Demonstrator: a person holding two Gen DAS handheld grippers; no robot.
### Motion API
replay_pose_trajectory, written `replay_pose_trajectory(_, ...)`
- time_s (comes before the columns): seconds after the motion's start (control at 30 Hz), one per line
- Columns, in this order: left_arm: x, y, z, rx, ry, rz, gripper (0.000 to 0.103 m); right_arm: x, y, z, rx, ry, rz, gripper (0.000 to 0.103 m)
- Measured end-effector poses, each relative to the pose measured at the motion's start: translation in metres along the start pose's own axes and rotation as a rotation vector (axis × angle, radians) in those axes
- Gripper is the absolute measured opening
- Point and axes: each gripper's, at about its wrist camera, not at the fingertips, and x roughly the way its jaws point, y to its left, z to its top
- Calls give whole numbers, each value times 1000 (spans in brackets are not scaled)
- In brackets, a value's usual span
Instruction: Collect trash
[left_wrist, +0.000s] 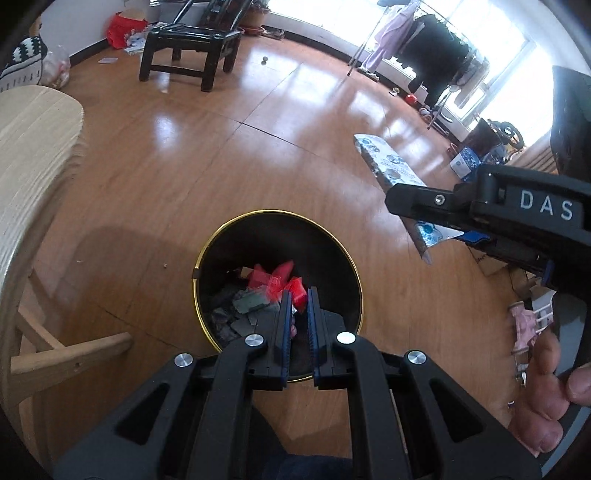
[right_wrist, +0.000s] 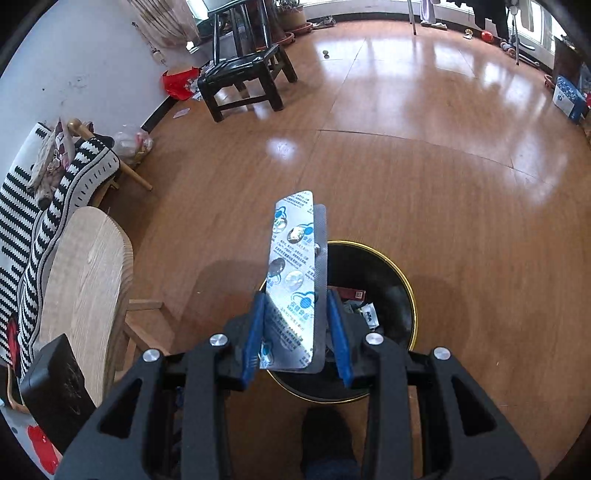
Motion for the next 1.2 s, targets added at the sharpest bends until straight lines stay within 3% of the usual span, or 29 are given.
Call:
replay_pose_trajectory(0.43, -7, 7, 0, -15, -8, 11, 8, 4, 5, 1, 13, 6, -16, 36)
replay_pose_trajectory(0.47, -8, 6, 0, -17, -9, 12, 8, 4, 5, 1, 15, 7, -19, 48)
replay_pose_trajectory(0.5, -8, 6, -1, -19, -8, 13, 9, 3, 4, 2, 25, 2, -24, 70)
replay_pose_trajectory(0.53, -9, 7, -1, -21, -10, 16, 14, 2, 2, 2, 34, -6, -23, 81)
replay_pose_trajectory(0.57, -11, 8, -1, -23, -14, 23, 21, -1, 2, 3, 41, -19, -17, 82)
replay_pose_trajectory(0.63, -16, 11, -1, -37, -33, 39, 78, -4, 2, 0, 41, -33, -28, 82)
replay_pose_trajectory(0.67, -19, 12, -1, -47, -54, 47, 84, -5, 2, 0, 42, -34, -31, 82)
replay_pose_trajectory(0.73, -23, 16, 0, -65, -77, 61, 86, -4, 1, 0, 51, -32, -31, 87)
replay_pose_trajectory(0.87, -26, 22, 0, -104, -80, 53, 90, -6, -2, 1, 66, -43, -36, 88)
replay_pose_trajectory(1.2, -27, 12, 0, -51, -83, 65, 90, -8, -2, -1, 67, -53, -50, 89)
